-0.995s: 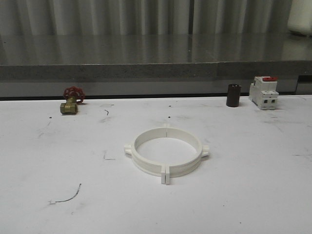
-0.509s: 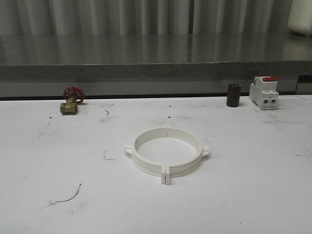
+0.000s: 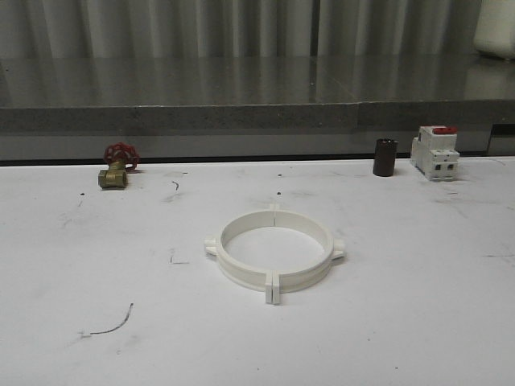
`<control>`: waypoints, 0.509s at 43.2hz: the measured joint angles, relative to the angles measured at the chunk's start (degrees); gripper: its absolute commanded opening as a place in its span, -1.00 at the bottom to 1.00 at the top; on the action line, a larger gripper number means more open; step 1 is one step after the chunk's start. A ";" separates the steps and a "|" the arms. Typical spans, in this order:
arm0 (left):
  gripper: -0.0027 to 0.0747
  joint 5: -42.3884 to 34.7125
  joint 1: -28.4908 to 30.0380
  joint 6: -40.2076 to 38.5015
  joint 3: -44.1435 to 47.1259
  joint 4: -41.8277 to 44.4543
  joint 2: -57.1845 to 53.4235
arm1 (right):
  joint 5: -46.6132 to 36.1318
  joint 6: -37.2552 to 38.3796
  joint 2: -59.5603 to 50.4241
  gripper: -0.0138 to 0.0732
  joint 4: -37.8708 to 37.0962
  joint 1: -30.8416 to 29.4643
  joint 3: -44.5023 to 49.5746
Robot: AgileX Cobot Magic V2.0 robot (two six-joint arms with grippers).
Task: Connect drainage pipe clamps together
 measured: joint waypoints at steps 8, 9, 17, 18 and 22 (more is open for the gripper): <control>-0.98 -4.09 4.25 0.00 3.61 4.28 -11.08 | 0.00 0.00 0.00 -0.84 0.00 0.00 0.00; -0.98 -5.54 5.18 0.00 4.73 4.97 -13.00 | 0.00 0.00 0.00 -0.84 0.00 0.00 0.00; -0.98 -14.93 10.85 0.00 14.19 6.71 -25.09 | 0.00 0.00 0.00 -0.84 0.00 0.00 0.00; -0.98 -15.63 11.30 0.00 15.22 6.71 -26.16 | 0.00 0.00 0.00 -0.84 0.00 0.00 0.00; -0.98 -18.94 12.54 0.00 19.79 6.71 -30.03 | 0.00 0.00 0.00 -0.84 0.00 0.00 0.00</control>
